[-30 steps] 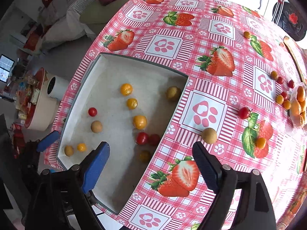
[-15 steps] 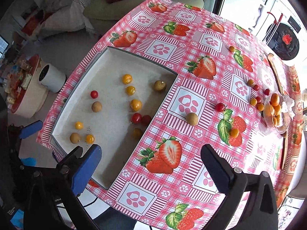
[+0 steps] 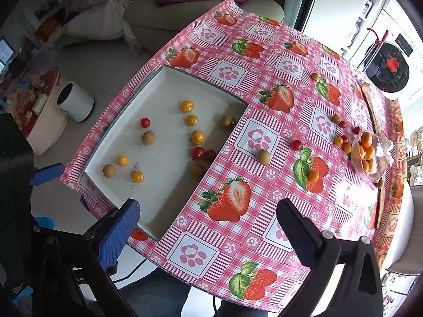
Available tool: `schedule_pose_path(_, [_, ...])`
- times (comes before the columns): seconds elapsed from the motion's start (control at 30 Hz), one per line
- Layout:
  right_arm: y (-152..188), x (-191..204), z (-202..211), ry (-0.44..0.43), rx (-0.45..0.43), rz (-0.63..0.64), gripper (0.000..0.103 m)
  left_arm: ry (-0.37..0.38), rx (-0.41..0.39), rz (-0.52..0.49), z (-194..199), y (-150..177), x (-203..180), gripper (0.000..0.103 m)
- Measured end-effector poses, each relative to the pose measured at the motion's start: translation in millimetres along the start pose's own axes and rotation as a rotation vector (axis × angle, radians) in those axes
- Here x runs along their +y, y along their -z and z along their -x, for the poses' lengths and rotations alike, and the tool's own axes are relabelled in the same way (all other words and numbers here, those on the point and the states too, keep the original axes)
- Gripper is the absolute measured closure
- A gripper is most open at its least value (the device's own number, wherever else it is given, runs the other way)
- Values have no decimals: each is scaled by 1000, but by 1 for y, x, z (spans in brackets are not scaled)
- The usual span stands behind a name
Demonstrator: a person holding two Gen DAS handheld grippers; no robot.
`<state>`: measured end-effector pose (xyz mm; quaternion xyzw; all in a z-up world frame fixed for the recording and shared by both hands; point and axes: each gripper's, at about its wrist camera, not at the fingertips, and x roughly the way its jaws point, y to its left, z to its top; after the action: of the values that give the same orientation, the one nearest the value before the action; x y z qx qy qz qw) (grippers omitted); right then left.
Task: Organize fruits
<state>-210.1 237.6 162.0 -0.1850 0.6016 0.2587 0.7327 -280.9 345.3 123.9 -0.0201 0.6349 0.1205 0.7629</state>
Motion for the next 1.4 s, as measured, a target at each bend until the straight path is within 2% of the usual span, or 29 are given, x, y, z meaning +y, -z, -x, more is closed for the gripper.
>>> schedule_pose_path(0.17, [0,2,7,23,-11,12,0,-2,-3,-14,5,2,1,0])
schedule_pose_path(0.5, [-5,3,10,21,-8,12,0,-7,-35,-1,14,-3,6,0])
schedule_pose_path(1.4, [-7,-1,3,4,7,-3,0,-25,-46,-7,14,-10,-1,0])
